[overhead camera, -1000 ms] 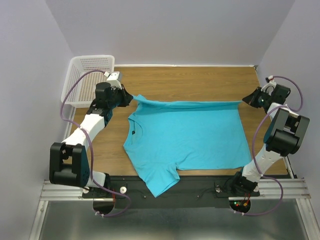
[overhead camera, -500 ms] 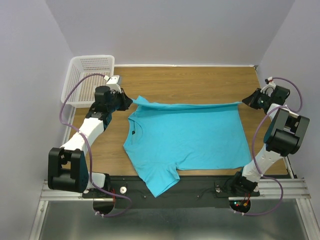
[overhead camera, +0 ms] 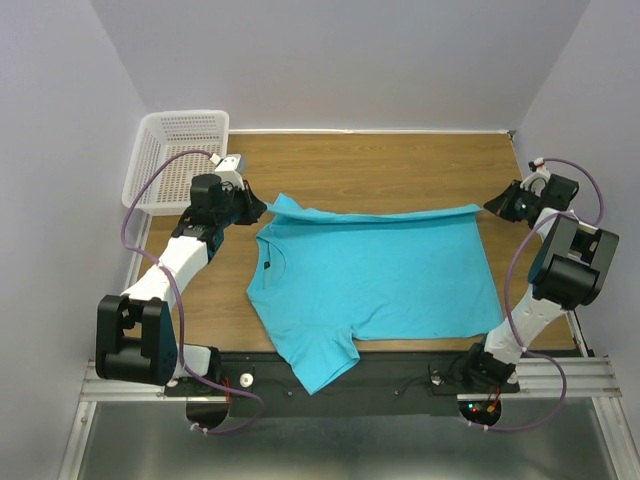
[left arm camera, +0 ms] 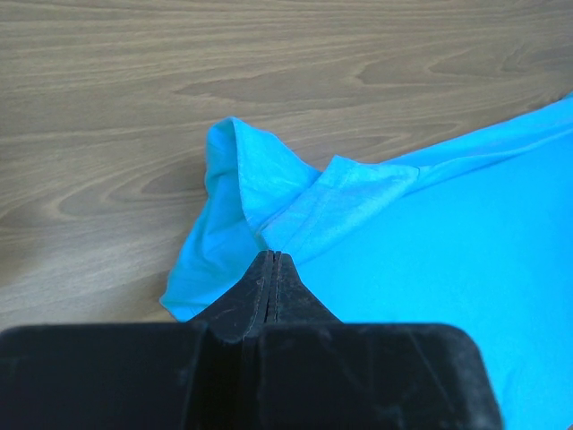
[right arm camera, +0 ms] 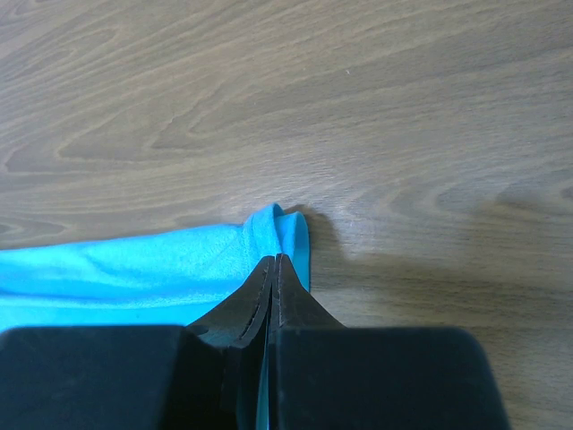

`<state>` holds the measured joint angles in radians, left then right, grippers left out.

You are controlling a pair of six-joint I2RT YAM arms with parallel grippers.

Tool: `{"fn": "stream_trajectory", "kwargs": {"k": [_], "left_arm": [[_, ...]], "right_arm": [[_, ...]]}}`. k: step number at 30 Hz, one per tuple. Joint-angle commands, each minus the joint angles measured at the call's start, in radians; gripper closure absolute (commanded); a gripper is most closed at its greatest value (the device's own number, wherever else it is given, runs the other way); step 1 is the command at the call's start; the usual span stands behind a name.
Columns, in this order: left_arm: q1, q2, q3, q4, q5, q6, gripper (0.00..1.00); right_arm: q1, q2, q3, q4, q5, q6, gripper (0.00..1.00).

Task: Fold and stack the t-shirts
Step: Fold the tshirt

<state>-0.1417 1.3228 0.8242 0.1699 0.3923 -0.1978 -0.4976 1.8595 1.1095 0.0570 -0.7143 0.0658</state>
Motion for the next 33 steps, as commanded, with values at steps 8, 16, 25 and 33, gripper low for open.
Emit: {"fn": "stream_trajectory", "kwargs": {"k": [8, 16, 25, 33], "left_arm": [[0.007, -0.025, -0.014, 0.008, 0.003, 0.02, 1.0], [0.007, -0.02, -0.013, 0.01, -0.001, 0.021, 1.0], [0.007, -0.014, -0.011, 0.0, -0.004, 0.023, 1.0], [0.007, -0.022, -0.01, -0.001, -0.027, 0.018, 1.0]], "right_arm": [[-0.041, -0.022, -0.03, 0.004, -0.034, -0.052, 0.99], [-0.05, -0.051, -0.073, -0.008, -0.068, -0.087, 0.99], [-0.052, -0.037, -0.068, -0.031, -0.079, -0.106, 0.99], [-0.068, -0.095, -0.106, -0.031, -0.099, -0.129, 0.99]]}}
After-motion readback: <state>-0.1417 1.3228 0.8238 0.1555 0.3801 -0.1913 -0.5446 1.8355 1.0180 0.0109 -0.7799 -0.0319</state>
